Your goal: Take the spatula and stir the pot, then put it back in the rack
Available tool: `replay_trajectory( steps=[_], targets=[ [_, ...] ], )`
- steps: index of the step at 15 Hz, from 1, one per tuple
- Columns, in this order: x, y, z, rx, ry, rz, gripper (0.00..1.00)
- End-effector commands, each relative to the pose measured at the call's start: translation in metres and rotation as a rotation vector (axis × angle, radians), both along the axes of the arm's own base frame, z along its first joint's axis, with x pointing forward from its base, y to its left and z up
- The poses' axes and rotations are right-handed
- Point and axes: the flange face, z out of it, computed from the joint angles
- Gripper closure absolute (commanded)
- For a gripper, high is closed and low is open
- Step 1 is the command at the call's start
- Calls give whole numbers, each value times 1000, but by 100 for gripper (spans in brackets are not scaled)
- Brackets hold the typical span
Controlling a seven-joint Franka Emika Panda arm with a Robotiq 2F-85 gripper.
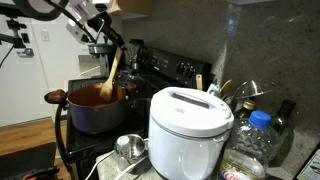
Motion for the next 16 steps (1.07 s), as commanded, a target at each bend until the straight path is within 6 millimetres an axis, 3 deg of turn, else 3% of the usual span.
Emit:
replay_trajectory(
  steps=[1,5,10,16],
  targets=[
    [-2,4,-4,90,75,64,92],
    [2,-13,-11,-22,171,38,92],
    [4,-18,-10,-249,243,-1,92],
    [8,-7,3,-388,78,-25,92]
  ],
)
